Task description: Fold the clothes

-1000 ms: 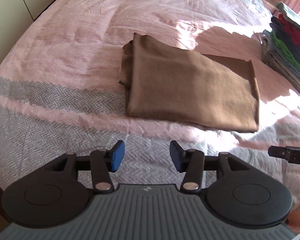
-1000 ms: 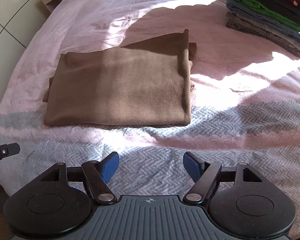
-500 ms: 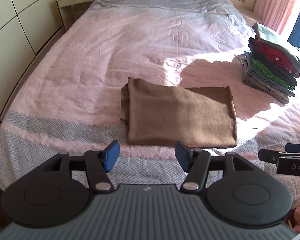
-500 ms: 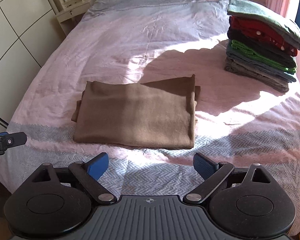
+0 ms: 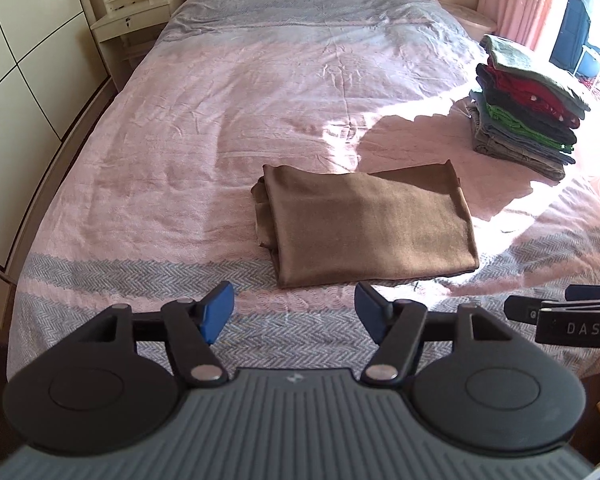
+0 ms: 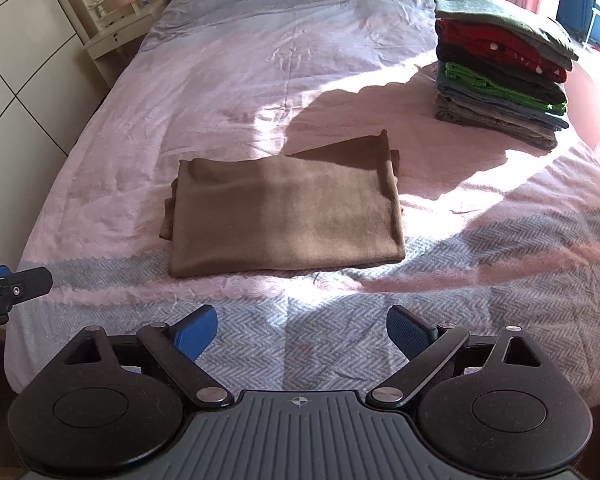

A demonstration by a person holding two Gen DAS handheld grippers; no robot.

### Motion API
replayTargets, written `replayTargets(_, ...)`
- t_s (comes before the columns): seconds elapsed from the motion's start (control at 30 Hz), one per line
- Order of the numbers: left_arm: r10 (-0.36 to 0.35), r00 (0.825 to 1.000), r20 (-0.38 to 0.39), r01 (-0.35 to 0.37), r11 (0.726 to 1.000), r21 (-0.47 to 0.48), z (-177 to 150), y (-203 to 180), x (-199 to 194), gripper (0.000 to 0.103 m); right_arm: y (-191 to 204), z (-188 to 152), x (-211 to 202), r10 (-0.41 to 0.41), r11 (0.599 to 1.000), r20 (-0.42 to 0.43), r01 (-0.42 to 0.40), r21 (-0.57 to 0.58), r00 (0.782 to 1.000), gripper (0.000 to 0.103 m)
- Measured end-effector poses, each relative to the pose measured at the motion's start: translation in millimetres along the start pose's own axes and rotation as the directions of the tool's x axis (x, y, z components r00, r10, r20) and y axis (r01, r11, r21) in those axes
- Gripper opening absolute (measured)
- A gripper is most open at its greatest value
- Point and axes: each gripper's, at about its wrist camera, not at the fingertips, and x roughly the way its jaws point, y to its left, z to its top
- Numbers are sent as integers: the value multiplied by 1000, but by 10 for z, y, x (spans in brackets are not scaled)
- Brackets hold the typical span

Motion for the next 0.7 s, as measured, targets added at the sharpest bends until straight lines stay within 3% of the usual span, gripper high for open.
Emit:
replayTargets(0.43,-10,999,-36,10,1000,-20,-98,200,-17,63,262,-95,11,-14,999,-38,13,-31,999,94)
replayTargets(0.7,-14,997,-69,11,999,-34,6,51,175,63,124,58,123,-19,999,-63,16,-51,998,94)
